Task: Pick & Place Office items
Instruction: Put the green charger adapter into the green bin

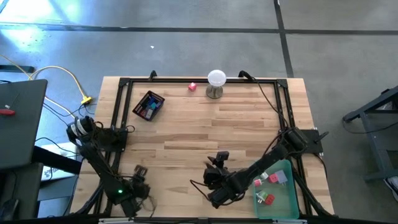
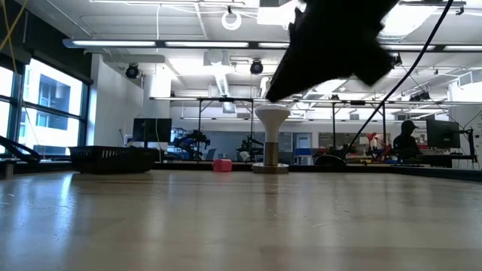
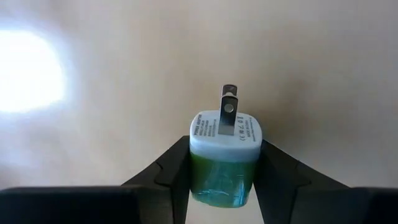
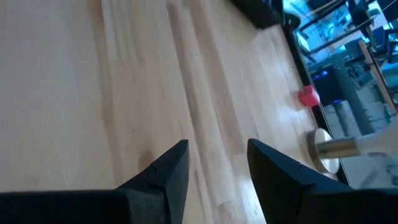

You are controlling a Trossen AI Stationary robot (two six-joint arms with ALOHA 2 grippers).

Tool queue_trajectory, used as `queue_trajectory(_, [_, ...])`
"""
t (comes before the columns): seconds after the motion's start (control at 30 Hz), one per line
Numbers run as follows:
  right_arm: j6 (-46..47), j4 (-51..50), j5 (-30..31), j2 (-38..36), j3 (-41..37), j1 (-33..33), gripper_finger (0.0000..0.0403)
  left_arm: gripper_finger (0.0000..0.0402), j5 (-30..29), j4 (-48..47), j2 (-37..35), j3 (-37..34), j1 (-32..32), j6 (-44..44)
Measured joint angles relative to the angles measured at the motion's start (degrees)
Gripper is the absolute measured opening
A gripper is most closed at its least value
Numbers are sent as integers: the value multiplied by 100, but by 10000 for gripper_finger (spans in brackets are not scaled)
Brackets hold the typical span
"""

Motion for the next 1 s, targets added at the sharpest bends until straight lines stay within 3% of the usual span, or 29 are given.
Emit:
queue_trajectory(0.23, [195,-13,606,-459,4,413,149,126,-3711,-66,-624,82,410,469])
queue_trajectory(0.43, [799,-12,1116,-919,1,836,148,126,-5407,719,-844,61,996,2423])
queue_trajectory(0.57, [1810,11,2025,-1080,4,995,148,125,-6335,2174,-813,60,1568,3800])
queue_trajectory(0.7, [2596,10,2599,-1098,4,998,148,125,-6522,3716,-730,63,2161,5269])
queue_trajectory(1.0, [3163,128,2677,-1045,-26,763,148,125,-5575,6373,-320,61,2848,8241])
